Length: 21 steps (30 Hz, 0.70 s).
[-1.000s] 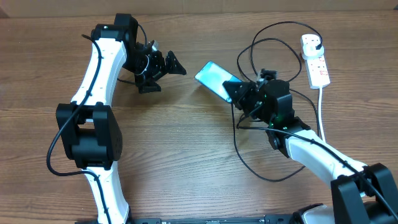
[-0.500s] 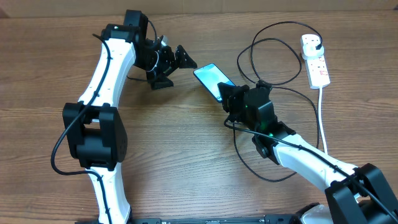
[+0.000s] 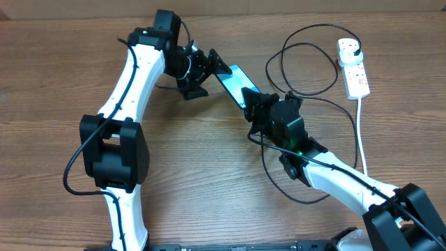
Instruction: Plug charger to phone and switch on socket
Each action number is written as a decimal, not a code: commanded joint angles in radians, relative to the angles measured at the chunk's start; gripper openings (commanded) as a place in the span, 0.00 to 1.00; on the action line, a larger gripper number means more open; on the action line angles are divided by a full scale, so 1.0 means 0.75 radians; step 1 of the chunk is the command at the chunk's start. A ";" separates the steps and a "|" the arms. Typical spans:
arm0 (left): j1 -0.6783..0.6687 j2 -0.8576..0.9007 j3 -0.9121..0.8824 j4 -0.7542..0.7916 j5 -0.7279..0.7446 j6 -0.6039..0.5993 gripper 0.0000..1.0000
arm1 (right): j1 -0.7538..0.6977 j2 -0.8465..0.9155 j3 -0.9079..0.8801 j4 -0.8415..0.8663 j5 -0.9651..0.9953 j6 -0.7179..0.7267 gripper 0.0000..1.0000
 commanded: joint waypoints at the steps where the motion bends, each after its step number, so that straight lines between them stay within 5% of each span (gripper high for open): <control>1: -0.016 0.005 0.022 0.017 0.020 -0.116 0.83 | 0.020 -0.028 0.043 0.050 0.018 0.027 0.04; 14: -0.017 0.005 0.022 0.081 0.085 -0.339 0.55 | 0.067 -0.028 0.043 -0.043 0.017 0.026 0.04; 21: -0.017 0.005 0.022 0.134 0.147 -0.374 0.53 | 0.085 -0.028 0.043 -0.050 0.017 0.026 0.04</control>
